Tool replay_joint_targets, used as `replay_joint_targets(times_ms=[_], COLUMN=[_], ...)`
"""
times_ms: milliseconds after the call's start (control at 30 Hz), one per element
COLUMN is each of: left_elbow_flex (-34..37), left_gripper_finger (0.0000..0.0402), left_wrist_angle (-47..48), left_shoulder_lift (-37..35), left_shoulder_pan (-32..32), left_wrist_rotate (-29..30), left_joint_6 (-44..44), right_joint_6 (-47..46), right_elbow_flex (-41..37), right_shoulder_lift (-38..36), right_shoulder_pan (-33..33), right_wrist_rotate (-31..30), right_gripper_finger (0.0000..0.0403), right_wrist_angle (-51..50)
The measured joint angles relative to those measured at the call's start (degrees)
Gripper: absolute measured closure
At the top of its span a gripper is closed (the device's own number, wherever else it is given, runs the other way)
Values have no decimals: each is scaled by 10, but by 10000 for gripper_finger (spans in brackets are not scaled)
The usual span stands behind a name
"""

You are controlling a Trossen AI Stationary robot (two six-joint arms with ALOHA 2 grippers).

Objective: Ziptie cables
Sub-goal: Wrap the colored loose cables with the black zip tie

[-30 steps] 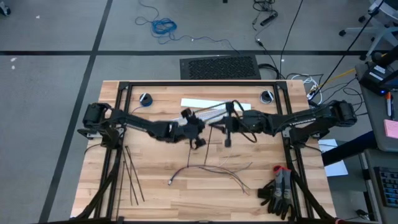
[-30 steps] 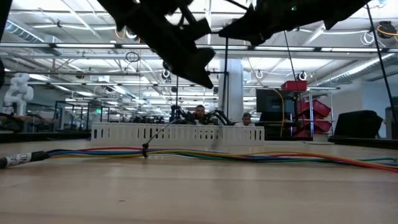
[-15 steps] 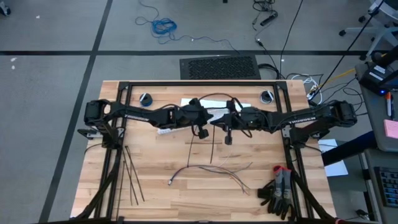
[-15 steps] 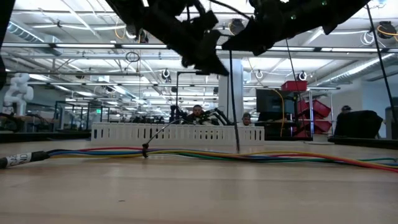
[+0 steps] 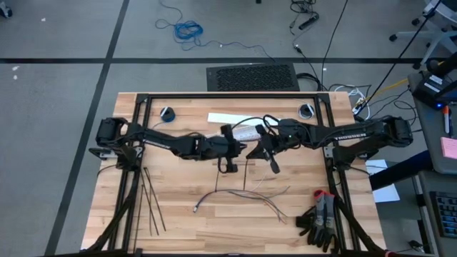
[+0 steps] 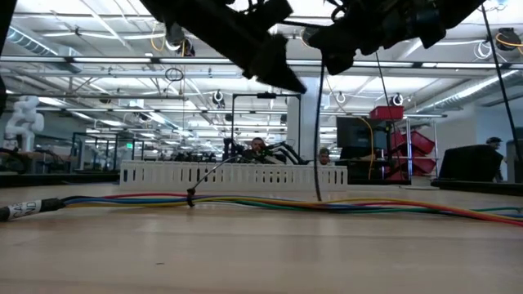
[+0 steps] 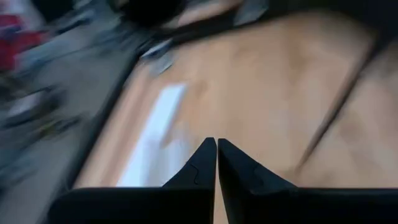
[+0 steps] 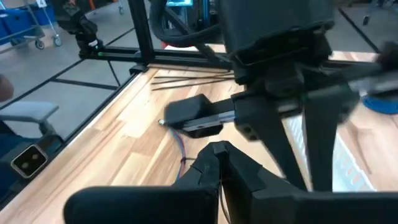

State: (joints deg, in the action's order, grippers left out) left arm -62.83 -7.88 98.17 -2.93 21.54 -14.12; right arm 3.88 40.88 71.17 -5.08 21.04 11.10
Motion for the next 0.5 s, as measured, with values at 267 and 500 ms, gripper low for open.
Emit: replay_joint_targets(times_ms=[267,500], left_elbow_flex=[0,25], left_gripper_finger=[386,386], left_wrist_angle=[185,195], left_shoulder_lift=[0,-9], left_shoulder_pan=[2,23], left_wrist_rotate=[183,183], left_joint_6=[100,149], right_joint_6=[-4,-14], right_elbow_flex=[0,1], right_shoulder_lift=[-69,-110], right_shoulder_pan=[20,67], right_wrist_rotate=[2,-64], right_gripper_finger=[403,403], right_wrist_angle=[-53,-72])
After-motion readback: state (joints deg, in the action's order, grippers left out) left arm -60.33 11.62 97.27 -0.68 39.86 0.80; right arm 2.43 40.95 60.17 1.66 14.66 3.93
